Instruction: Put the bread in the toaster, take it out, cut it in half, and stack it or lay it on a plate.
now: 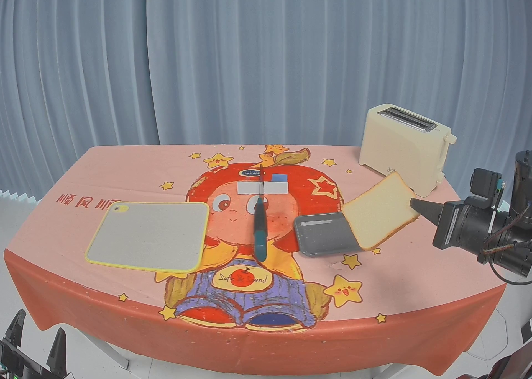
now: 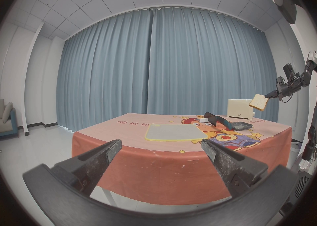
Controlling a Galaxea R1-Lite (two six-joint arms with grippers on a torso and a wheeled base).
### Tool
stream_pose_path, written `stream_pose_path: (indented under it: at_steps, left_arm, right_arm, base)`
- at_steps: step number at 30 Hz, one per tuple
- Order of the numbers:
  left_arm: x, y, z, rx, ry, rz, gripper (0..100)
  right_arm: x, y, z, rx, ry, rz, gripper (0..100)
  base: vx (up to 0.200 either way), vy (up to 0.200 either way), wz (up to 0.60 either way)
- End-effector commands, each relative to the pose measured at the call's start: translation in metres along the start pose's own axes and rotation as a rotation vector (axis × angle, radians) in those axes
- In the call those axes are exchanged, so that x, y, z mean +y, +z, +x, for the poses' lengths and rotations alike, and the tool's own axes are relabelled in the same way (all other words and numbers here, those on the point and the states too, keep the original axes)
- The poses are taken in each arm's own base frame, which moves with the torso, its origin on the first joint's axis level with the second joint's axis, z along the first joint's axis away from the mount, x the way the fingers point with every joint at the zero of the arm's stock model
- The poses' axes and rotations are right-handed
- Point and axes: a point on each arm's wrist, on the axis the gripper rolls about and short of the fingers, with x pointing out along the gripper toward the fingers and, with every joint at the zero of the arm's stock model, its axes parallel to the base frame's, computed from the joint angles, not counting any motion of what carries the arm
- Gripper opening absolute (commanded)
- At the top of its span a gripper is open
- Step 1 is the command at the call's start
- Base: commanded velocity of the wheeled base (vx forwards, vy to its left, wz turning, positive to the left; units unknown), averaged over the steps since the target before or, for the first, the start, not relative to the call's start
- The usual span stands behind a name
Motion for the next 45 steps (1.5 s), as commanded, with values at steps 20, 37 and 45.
stream_pose_path:
  at_steps: [20, 37, 45]
  left_arm:
    - [0.000, -0.005, 0.001, 0.018, 0.001, 0.000, 100]
    - [0.000, -0.005, 0.001, 0.018, 0.001, 0.002, 100]
    - [0.000, -0.005, 0.001, 0.018, 0.001, 0.006, 100]
  right_arm:
    - [0.006, -0.003, 0.001, 0.014, 0.025, 0.002, 0]
    - [0.014, -0.008, 0.008, 0.046, 0.050, 0.044, 0]
    - [0.025, -0.017, 0.028, 0.111, 0.056, 0.140, 0]
  base:
    - [0.000, 0.200, 0.00]
    - [0.000, 0.176, 0.00]
    - [0.000, 0.000, 0.00]
